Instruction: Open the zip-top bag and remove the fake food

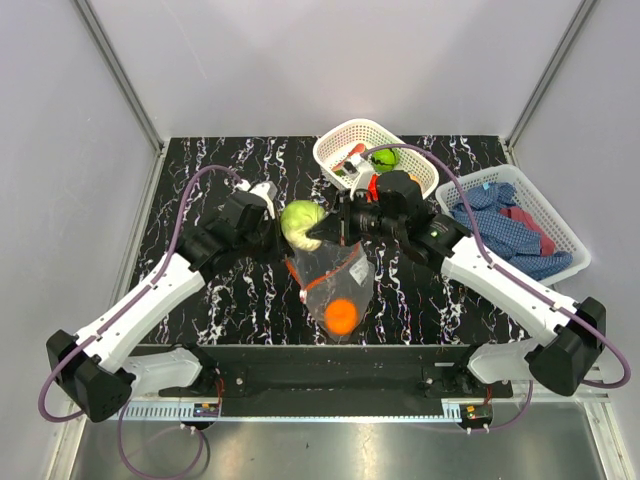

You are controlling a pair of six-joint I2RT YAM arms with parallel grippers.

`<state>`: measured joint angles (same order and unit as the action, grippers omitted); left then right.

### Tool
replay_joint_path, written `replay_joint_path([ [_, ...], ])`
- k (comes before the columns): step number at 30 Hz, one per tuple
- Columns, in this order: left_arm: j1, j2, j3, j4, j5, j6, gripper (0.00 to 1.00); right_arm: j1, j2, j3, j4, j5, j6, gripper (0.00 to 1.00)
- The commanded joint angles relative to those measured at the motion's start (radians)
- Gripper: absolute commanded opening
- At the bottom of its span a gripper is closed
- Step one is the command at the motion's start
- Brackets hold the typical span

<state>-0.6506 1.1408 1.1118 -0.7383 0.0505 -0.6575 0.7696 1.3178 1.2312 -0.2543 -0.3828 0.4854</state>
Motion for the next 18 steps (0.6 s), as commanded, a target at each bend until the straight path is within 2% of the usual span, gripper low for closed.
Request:
replay_joint_path([
  [1, -0.007, -0.027, -0.012, 0.056, 0.120, -0.002, 0.00, -0.001, 0.003, 0.039, 0.222, 0.178, -0.025, 0.00],
  [6, -0.007, -0.058, 0.000, 0.028, 0.063, 0.007, 0.00, -0.030, 0.073, 0.146, 0.086, 0.353, -0.044, 0.00],
  [8, -0.007, -0.055, 0.013, 0.007, 0.025, 0.013, 0.00, -0.073, 0.103, 0.209, 0.018, 0.352, -0.031, 0.00],
  [12, -0.006, -0.052, 0.046, -0.044, -0.024, 0.035, 0.00, -0.255, 0.211, 0.304, -0.069, 0.273, -0.031, 0.00],
  [18, -0.006, -0.052, 0.115, -0.087, -0.100, 0.087, 0.00, -0.369, 0.368, 0.407, -0.126, 0.283, -0.126, 0.00],
])
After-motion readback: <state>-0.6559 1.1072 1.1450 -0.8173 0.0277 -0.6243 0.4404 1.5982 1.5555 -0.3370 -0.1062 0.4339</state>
